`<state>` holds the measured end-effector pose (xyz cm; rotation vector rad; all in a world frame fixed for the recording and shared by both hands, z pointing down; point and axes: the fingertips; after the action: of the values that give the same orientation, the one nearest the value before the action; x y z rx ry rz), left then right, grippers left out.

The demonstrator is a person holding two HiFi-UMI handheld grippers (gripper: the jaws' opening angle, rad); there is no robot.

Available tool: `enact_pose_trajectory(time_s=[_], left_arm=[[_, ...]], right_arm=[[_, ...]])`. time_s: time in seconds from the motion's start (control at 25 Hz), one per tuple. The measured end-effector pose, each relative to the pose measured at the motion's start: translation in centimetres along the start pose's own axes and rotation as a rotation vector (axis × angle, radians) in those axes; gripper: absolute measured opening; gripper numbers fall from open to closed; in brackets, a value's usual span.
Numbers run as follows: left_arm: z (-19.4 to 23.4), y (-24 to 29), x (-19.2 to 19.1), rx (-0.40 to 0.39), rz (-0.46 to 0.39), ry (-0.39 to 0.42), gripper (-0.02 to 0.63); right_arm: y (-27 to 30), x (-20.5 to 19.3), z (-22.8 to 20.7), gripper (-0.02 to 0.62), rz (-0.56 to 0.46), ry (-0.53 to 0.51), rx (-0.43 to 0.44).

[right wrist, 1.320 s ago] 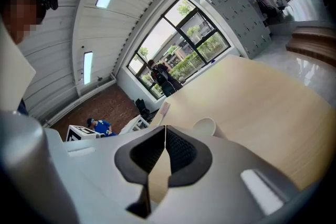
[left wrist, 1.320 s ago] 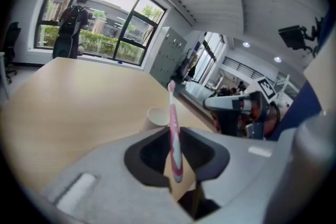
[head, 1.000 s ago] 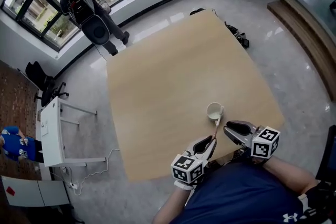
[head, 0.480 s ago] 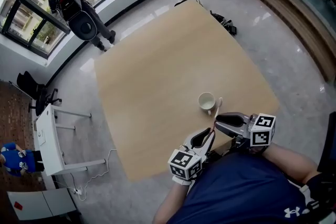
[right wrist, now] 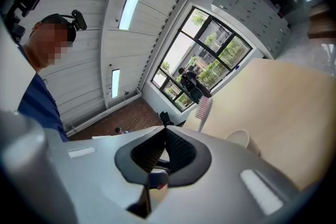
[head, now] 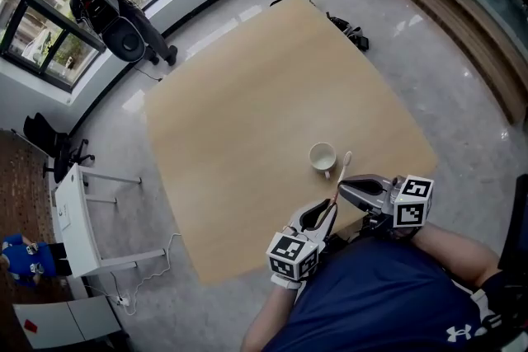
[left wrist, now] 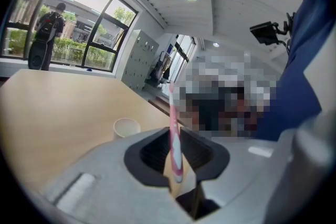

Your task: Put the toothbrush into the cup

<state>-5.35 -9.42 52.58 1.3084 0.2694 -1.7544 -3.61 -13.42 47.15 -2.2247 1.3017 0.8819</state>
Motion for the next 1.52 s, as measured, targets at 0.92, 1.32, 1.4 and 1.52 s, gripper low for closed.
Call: enact_pose_trajectory(time_s=[0.92,1.32,1.4,1.52], left_arm=[[-0.6,0.2,3.0,0.019,-0.132,0.006,0.067],[0.4,-0.4,3.4,0.041,-0.166,-0.063,0.052],[0.9,-0.5,3.6,0.041,-0.198,-0.139,0.051],[1.5,-1.0,4.5,0.017,-0.262,-0.238,0.051]], right_arm=[[0.4,2.1,-1.9,0.062,-0.063,0.231,0.041],[0.2,1.0,-3.4,0.067,-0.094,0.354,0.01],[0.2,1.2,-3.5,0.067,-0.094,0.363,0.01],[0.3,1.3,-3.5,0.068,-0.097,0.363,0.009]])
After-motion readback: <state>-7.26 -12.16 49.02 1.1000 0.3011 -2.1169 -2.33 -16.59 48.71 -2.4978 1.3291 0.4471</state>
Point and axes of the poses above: the fingertips, and each gripper's own axes: y forward along the fingers, z to its left, x out of its top, and after that the axes turned 4 degrees about -z, right-handed
